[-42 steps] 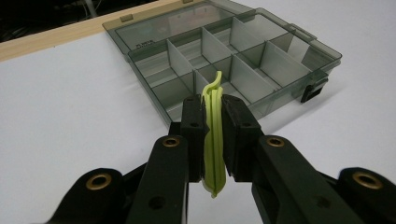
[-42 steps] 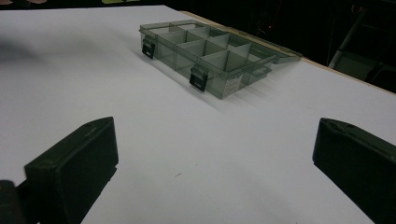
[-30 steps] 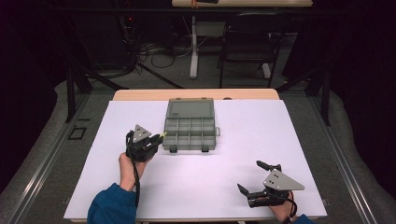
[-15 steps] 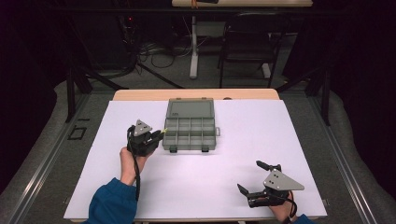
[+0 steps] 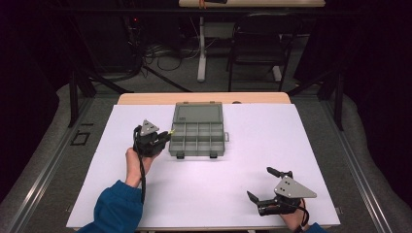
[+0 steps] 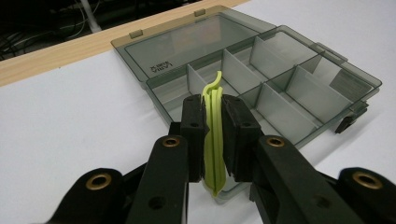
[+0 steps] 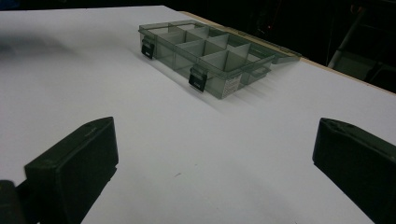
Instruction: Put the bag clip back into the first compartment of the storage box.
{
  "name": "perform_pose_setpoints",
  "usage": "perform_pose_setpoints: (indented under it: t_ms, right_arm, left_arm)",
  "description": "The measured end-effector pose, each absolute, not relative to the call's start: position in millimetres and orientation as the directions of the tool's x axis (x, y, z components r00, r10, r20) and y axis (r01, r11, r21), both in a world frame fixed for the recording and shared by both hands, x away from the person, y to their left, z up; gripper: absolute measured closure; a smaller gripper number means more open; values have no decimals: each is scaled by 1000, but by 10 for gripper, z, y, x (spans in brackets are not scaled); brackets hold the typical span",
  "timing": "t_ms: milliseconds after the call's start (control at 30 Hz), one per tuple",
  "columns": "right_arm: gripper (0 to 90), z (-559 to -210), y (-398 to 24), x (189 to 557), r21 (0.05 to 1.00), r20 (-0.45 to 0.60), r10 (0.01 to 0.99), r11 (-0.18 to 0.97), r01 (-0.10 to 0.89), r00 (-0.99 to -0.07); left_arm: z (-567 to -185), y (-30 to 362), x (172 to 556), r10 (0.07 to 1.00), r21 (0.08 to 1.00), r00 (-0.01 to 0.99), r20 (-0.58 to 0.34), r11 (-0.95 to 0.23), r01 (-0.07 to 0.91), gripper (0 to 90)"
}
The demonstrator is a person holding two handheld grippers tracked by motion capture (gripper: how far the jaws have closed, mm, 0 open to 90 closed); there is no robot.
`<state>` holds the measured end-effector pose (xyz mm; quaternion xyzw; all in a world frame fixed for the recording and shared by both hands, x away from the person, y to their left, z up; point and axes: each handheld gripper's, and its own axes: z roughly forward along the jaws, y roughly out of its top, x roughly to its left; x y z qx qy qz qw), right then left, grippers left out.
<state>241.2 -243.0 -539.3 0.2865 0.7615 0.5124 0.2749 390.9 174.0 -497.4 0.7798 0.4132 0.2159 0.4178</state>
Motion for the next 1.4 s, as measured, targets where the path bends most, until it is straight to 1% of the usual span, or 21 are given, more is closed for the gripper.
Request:
perform_pose_setpoints:
  t_ms: [367,800,1400]
  right_arm:
    - [0,-5394,-2429,2412,937,-128,719,313,153,-683]
    - [0,-5394,-2431,2411,937,-129,719,314,154,-683]
    - [0,-5394,-2427,2413,937,-129,718,314,153,-684]
  left_arm:
    - [-4946,1744,4055,831,839,556,-17,-290,459,798]
    - [-4969,1694,4186,834,835,552,-10,-298,463,798]
    - [-5009,1639,4350,824,819,567,16,-336,465,797]
